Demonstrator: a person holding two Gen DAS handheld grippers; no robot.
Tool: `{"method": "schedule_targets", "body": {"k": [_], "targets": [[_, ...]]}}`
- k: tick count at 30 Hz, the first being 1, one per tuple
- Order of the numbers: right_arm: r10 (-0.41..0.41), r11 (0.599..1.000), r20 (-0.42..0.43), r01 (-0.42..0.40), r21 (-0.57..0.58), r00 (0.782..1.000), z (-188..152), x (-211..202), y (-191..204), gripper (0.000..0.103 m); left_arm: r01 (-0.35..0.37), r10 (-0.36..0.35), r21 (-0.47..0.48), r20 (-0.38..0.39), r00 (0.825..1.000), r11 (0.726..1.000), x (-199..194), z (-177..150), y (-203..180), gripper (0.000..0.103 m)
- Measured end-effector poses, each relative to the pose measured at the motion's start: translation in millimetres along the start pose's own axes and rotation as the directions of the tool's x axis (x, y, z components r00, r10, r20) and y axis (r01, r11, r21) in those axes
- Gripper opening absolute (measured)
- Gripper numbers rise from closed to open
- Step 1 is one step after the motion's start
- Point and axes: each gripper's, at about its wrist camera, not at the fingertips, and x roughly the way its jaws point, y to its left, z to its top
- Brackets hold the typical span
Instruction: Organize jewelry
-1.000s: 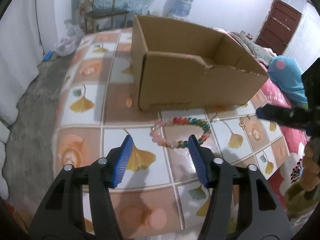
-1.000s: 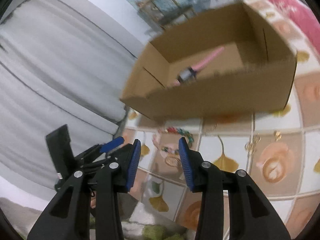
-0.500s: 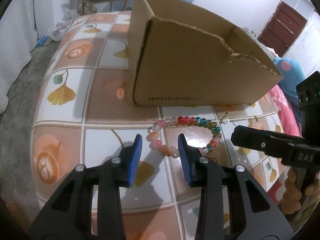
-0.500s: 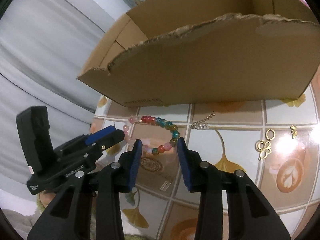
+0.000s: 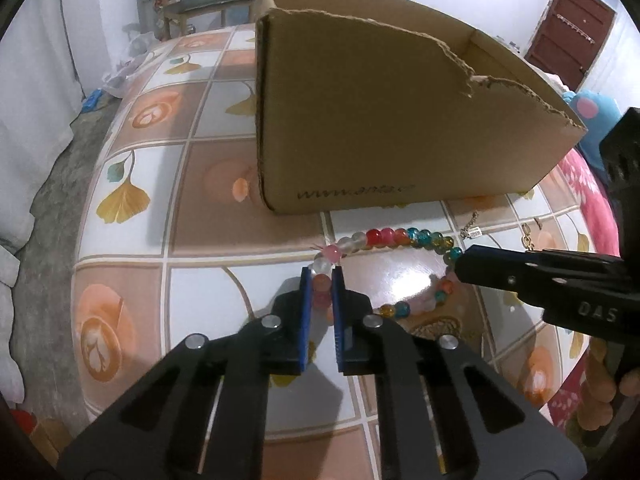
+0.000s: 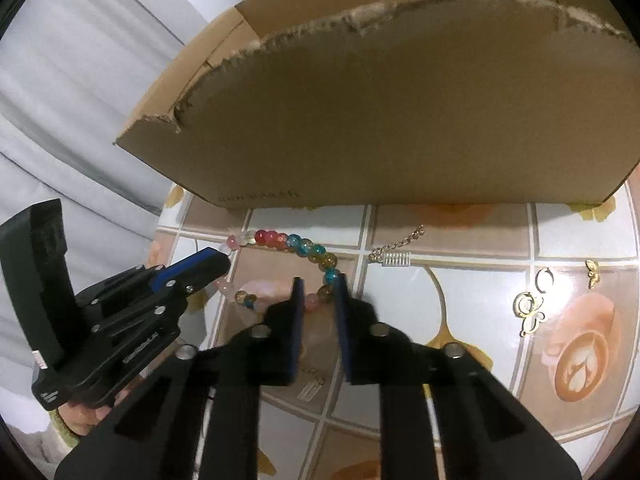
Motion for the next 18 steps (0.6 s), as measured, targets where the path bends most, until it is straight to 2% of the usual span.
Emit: {"method": "schedule_targets", "body": {"k": [2,12,18], "targets": [[-0.009,1.000,0.008,0.009,-0.006,1.000,-0.9,-1.0,-0.3,0.004,0.001,-0.001,0.009,0.003,1.000,1.000,-1.0,-1.4,-1.6,0.009],[0.036,0.999,-0.003,-0.036,-0.012,0.999,-6.7,-12.0,7.7,0.005,0.006,-0.006,0.013,-0.013,1.000,1.000,-13.3,-14.7,-2.3,0.009],[-0.005,1.000,-0.015,0.005,-0.011,1.000,-1.0,-4.9,5.9,0.006,-0.010,0.010,0.007,-0.016,1.000,1.000,-12.4,-17.4,2.9,0.009]]}}
